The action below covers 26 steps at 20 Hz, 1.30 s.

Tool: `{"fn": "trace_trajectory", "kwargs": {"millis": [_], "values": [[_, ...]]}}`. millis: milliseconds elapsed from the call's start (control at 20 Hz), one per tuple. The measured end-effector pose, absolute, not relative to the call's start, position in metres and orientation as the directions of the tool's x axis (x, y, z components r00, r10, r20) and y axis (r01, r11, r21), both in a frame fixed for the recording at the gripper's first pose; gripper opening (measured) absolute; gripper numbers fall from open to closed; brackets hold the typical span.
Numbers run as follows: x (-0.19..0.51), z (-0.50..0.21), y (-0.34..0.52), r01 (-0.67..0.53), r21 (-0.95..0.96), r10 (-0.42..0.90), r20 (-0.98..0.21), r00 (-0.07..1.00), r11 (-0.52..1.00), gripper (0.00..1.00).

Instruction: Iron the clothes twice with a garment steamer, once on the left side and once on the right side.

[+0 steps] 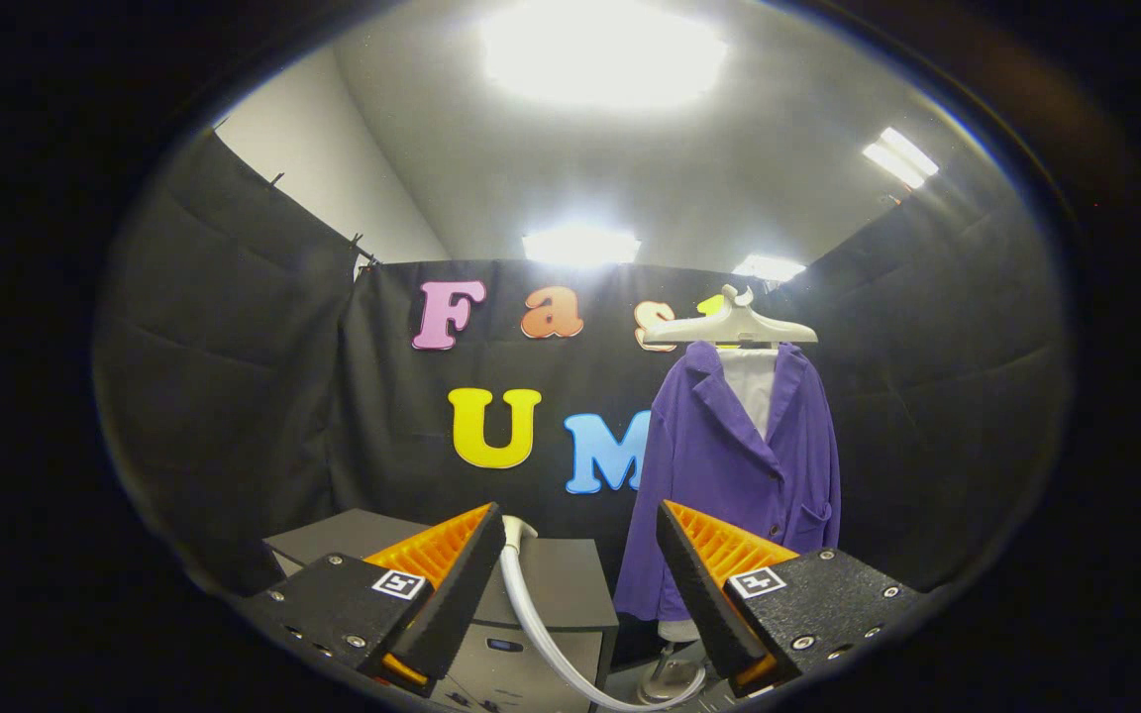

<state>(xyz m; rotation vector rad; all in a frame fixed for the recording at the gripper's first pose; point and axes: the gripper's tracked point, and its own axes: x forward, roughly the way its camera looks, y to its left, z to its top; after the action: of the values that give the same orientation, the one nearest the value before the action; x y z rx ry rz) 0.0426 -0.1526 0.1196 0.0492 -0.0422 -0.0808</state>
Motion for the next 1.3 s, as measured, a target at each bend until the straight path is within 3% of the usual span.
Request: {"fn": "trace_trajectory", "kwargs": {"millis": [500,950,1300], "values": [[0.081,0.178,-0.142,0.09,0.013,-0.09,0.056,0.994,0.996,0.95],[0.167,0.164,-0.132,0.117,0.074,-0.114,-0.045,0.992,0.99,0.95],[0.239,0.115,-0.124,0.123,0.099,-0.102,-0.196,0.975,0.987,0.95]]}}
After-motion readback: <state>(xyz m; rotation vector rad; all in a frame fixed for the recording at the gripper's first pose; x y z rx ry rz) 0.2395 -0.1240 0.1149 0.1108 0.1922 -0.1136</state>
